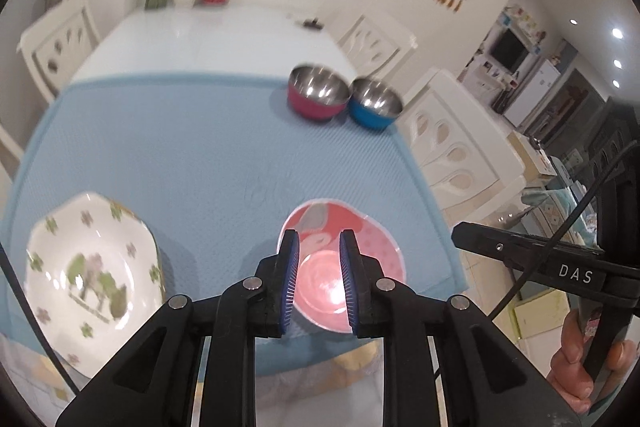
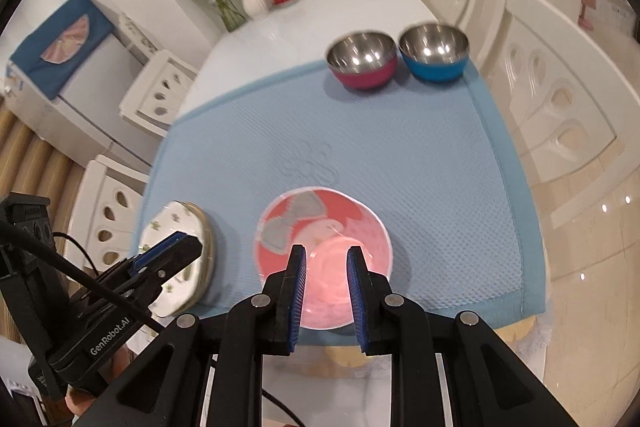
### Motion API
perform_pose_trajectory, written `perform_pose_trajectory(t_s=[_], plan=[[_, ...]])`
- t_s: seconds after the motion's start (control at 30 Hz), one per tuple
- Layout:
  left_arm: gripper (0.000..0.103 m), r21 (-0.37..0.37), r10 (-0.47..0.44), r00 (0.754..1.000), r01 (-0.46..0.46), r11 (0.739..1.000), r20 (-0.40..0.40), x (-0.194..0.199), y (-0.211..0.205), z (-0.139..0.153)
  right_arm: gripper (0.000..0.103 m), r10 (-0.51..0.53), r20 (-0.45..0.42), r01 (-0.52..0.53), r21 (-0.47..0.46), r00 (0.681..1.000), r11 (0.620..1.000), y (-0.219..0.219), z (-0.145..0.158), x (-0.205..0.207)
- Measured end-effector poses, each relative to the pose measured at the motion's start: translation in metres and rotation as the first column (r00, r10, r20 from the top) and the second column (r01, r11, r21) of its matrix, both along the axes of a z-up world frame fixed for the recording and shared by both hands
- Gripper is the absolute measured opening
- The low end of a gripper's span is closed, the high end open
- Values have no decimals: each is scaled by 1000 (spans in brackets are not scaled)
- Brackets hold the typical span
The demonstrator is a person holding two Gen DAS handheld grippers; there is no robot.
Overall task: Organize plates and bowls
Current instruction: 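Open the left gripper and withdraw from the pink bowl, then move the left tool to the pink steel bowl and grasp its rim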
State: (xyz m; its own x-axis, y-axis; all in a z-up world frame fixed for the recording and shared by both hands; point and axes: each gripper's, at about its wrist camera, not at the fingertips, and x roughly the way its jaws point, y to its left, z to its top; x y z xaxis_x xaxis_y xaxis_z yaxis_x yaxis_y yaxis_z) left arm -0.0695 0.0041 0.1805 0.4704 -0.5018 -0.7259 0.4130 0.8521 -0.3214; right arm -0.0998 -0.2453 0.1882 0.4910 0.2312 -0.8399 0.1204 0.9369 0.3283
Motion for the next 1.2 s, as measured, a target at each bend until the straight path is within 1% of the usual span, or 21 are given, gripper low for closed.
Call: perform_pose_trajectory(t_s=[0.03, 0.07, 0.27, 0.3, 0.37, 0.4, 0.43, 0.5, 0.67, 0.73, 0.77, 0.8, 0.87, 0.93, 1.03, 1.13, 1.2], plan=[[23, -2, -6, 1000, 6, 1000, 19, -2, 0, 6, 19, 1, 21, -1, -7, 1000, 1000, 4, 9, -3], [28, -4, -10, 999, 10, 1000, 37, -4, 1, 12, 20, 3, 32, -3, -11, 999, 1000, 4, 13, -4], [28, -8, -31, 989, 32, 999, 144, -15, 7, 46, 27, 3, 139, -1, -20, 990, 1000, 15, 47, -17], [28, -11, -30, 988, 32, 999, 153, -15, 7, 49, 30, 0, 158, 3, -18, 987, 1000, 16, 53, -19], [30, -30, -27, 986, 33, 999, 166, -12, 8, 58, 41, -6, 182, 8, -12, 983, 1000, 16, 60, -22], [30, -37, -27, 986, 34, 999, 167, -10, 7, 61, 48, -9, 194, 10, -7, 981, 1000, 16, 63, -23], [30, -43, -25, 986, 32, 999, 167, -8, 7, 63, 50, -14, 208, 14, 3, 978, 1000, 15, 66, -24], [30, -49, -13, 984, 22, 999, 176, -1, 4, 67, 50, -21, 220, 15, 28, 975, 1000, 11, 69, -22], [30, -36, -9, 982, 17, 999, 189, 20, -6, 73, 51, -42, 207, 20, 105, 977, 994, -6, 67, -4], [31, -28, 0, 983, 5, 1000, 181, 36, -13, 74, 51, -57, 194, 32, 131, 979, 991, -16, 64, 7], [37, -28, 3, 985, 2, 1000, 173, 42, -16, 73, 51, -69, 183, 43, 142, 981, 989, -21, 61, 14], [47, -29, 3, 986, 2, 1000, 164, 50, -19, 73, 51, -83, 171, 56, 157, 982, 986, -28, 59, 21], [60, -22, 1, 988, 2, 1000, 155, 66, -29, 73, 51, -96, 154, 68, 181, 983, 981, -40, 55, 32], [60, 18, -11, 985, 8, 1000, 172, 83, -45, 73, 51, -117, 125, 92, 186, 985, 978, -52, 50, 48], [60, 68, -16, 984, 4, 998, 178, 103, -64, 68, 51, -136, 93, 119, 166, 986, 979, -68, 40, 73], [60, 75, -22, 987, 10, 997, 157, 126, -82, 60, 51, -147, 72, 134, 160, 987, 978, -82, 31, 96], [60, 74, -21, 990, 11, 997, 139, 142, -92, 53, 51, -151, 58, 142, 139, 987, 980, -91, 24, 112]])
